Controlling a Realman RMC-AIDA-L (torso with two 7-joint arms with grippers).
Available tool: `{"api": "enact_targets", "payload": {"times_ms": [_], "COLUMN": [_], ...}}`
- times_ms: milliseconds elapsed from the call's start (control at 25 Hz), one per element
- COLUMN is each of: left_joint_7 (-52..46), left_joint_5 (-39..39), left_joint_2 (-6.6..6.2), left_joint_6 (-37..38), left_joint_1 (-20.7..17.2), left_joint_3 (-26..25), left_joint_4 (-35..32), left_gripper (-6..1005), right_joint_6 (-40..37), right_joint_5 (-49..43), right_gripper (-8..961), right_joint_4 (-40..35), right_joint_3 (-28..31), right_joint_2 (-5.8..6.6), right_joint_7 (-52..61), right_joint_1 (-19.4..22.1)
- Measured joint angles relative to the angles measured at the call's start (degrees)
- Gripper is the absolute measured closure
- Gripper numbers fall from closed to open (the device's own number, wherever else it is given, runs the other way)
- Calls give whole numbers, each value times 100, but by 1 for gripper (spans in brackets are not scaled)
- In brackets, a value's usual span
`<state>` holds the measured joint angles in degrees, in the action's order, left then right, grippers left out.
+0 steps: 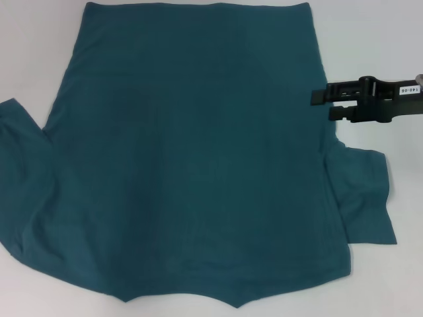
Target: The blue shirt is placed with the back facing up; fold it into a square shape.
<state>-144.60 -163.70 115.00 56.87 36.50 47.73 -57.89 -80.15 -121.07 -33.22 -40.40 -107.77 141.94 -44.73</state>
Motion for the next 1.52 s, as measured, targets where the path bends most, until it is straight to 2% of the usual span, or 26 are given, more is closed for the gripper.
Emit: {"api": "enact_targets", "payload": {"times_ms": [120,280,440,640,840,1040,1280,1520], "left_joint_7": [-2,-92,-601,-1205,-1591,-2099,-2340,-2543], "left_joint_5": [-3,-5,-5,-4,-4,-4,-4,-4], "left_joint_2": [0,77,152,203,306,285,270,245], "left_joint_6": [132,370,705,1394,1523,1562,1518,1471], "left_joint_1": [4,27,54,405,628,818,1125,1348], "left_joint_3": [43,79,278,406,592,919,946,1014], "left_joint_4": [-85,-155,-321,-331,-247,11,407,523], "left_gripper": [998,998,997,997,998,998,998,997], "right_joint_6": [8,29,33,35,35,35,34,33], "right_joint_5": [-6,-7,-7,-7,-6,-3,-3,-3], "right_gripper": [192,192,192,192,192,192,192,192], "right_joint_4": [0,0,0,30,42,43,44,50], "right_joint_3": [-17,-21,-21,-23,-23,-22,-21,-21], "right_joint_2": [-4,-6,-16,-27,-36,-35,-33,-33], "right_joint_7": [0,0,0,0,0,-5,-12,-5], "right_joint_1": [-6,1,2,-13,-23,-25,-27,-27]}}
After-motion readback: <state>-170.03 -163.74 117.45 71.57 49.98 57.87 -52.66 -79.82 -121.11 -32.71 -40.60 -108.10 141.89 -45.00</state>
